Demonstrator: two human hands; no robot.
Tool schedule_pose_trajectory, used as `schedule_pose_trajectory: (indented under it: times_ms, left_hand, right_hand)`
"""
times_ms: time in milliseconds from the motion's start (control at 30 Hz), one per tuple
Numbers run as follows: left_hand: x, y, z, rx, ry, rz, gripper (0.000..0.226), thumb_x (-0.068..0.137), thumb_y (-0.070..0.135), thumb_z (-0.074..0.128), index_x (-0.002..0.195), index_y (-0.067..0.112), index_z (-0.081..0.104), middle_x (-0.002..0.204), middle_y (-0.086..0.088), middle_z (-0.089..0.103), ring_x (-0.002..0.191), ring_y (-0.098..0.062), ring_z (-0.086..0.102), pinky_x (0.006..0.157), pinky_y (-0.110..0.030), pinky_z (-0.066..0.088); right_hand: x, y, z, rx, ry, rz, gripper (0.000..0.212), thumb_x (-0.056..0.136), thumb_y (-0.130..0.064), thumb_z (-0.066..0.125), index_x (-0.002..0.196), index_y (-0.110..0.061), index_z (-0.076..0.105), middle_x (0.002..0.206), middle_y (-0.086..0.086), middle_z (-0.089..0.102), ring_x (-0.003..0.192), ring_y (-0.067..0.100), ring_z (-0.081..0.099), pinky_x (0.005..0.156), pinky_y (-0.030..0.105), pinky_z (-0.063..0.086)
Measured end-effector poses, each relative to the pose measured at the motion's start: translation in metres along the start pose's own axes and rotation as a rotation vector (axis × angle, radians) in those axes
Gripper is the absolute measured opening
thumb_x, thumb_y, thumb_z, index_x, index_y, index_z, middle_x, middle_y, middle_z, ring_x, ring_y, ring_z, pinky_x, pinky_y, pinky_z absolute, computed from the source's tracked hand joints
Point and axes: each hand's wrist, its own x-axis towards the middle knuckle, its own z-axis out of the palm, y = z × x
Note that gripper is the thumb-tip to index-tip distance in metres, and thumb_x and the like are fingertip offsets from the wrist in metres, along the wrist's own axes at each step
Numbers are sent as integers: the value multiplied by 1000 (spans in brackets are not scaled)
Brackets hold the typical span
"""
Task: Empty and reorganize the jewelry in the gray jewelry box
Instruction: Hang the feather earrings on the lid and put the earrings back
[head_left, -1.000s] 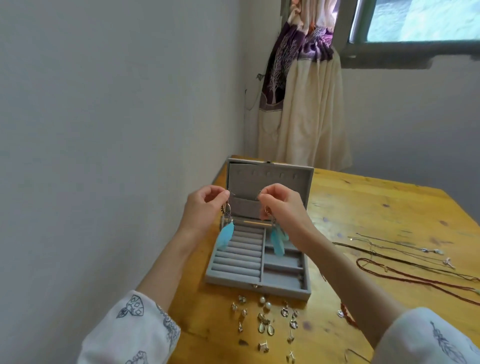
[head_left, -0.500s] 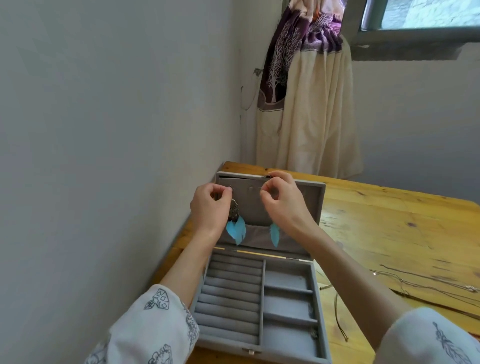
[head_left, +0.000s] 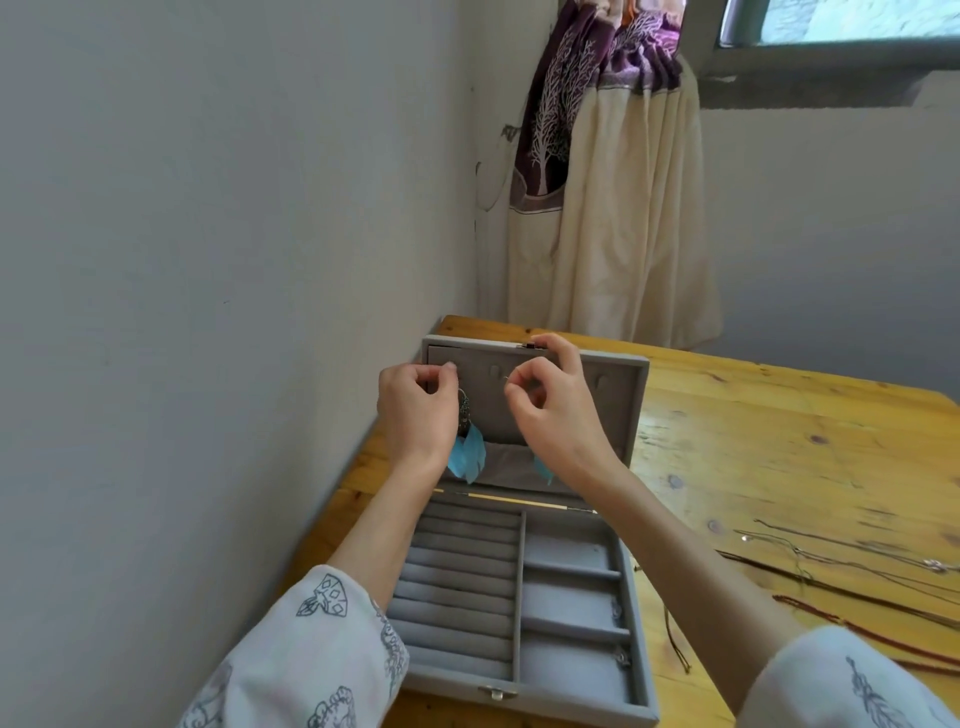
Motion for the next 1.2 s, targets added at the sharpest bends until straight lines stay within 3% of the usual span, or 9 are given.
schedule_pose_trajectory:
  times_ms: [200,300,467,567,667,733,900,1067,1200]
  left_hand:
    - [-8,0,-4,132,21,168,18,91,16,54,95,1,62,110,-11,51,87,-7,41,72,6,25]
    - [-10,-1,-4,156,6,183,18,91,16,53,96,1,61,114,-12,50,89,-6,40,77,6,20]
    - [-11,-4,-4,155,-35,202,13,90,15,56,98,5,53,111,-10,47,87,-7,40,68,7,31]
    - [-7,-5,-9,33,-71,172,31,83,15,65,99,13,39,105,-5,45,90,-13,47,63,-3,41]
    - [-5,-5,-15,-65,-115,147,42,81,21,68,103,18,33,106,-3,48,92,-13,52,63,-8,45]
    - [-5,-5,-19,-117,-135,134,39,87,24,60,114,15,34,107,-1,48,88,-8,51,61,-3,45]
    - [5,-13,-25,-120,-180,123,36,93,30,47,126,14,45,111,-1,56,97,-10,55,83,-26,52]
    - [14,-12,-32,-134,-231,82,30,92,25,51,118,11,57,108,-4,62,95,-13,58,77,-21,53]
    - [16,-10,-33,-75,-224,116,29,92,25,52,117,12,58,109,-2,62,98,-14,57,76,-17,48]
  right_hand:
    - [-2,0,0,-2,-14,-1,6,90,-16,55,85,-13,57,141,-7,29,70,2,49,75,16,41]
    - [-2,0,1,-2,-17,4,6,90,-16,56,85,-14,57,143,-7,27,69,3,50,75,15,42]
    - [-4,-2,2,-21,-24,4,7,89,-16,58,82,-16,57,146,-7,24,74,3,51,82,21,45]
    - [-6,-5,0,-21,-22,-4,6,88,-16,59,82,-16,58,146,-8,25,76,0,52,80,12,43]
    - [-12,-9,-6,20,94,-40,5,87,-12,61,83,-12,63,137,-11,31,88,-23,45,79,-5,31]
    - [-19,-13,-7,47,216,-98,5,85,-11,63,81,-12,65,125,-11,38,92,-30,38,82,-2,32]
    - [-25,-26,10,197,21,86,9,89,-17,58,83,-20,63,79,-9,61,74,-1,56,65,5,43]
    - [-4,-39,28,475,-43,428,19,89,-20,58,71,-23,63,78,1,68,78,15,64,75,28,52]
    - [0,-46,36,511,15,447,21,90,-19,58,69,-21,61,73,1,66,61,10,61,61,20,51]
